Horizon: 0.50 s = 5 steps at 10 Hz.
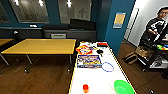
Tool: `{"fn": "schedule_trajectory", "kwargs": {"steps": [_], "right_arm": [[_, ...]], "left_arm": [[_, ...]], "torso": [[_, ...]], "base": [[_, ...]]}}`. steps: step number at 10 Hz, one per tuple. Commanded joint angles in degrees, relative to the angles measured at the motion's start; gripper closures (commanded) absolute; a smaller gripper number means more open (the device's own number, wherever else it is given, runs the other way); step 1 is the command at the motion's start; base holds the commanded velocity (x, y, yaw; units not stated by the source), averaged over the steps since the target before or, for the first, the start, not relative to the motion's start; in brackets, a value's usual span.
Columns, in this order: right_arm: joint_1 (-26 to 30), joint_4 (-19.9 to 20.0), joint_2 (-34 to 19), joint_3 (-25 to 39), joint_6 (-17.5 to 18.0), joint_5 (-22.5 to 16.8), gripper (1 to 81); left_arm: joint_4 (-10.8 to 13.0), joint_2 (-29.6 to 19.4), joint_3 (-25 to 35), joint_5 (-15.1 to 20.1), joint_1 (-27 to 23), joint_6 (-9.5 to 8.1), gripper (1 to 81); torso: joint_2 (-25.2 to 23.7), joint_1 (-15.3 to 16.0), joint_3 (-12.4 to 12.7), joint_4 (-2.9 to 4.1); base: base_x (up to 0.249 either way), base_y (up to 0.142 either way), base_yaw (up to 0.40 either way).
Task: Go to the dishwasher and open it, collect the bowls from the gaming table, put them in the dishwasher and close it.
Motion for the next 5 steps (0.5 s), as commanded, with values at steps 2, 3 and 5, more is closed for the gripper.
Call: {"fn": "schedule_trajectory", "kwargs": {"steps": [2, 3, 5], "right_arm": [[14.25, 6.53, -0.86, -7.44, 0.98, -9.28, 1.0], [15.65, 6.71, 0.38, -8.67, 1.07, -10.16, 1.0], [16.8, 6.88, 2.82, -11.03, 1.95, -10.25, 1.0]], "left_arm": [[-0.01, -0.24, 0.41, 2.29, -1.29, 0.0, 1.0], [-0.01, -0.16, 0.41, 2.29, -1.29, 0.0, 1.0], [-0.09, -0.16, 0.14, 2.29, -1.29, 0.0, 1.0]], "torso": [[0.0, 0.02, 0.0, 0.0], [0.02, 0.02, -0.02, 0.0], [0.02, 0.02, -2.16, 0.0]], "base": [[0.0, 0.0, 0.0], [0.0, 0.0, 0.0], [0.0, 0.0, 0.0]]}}
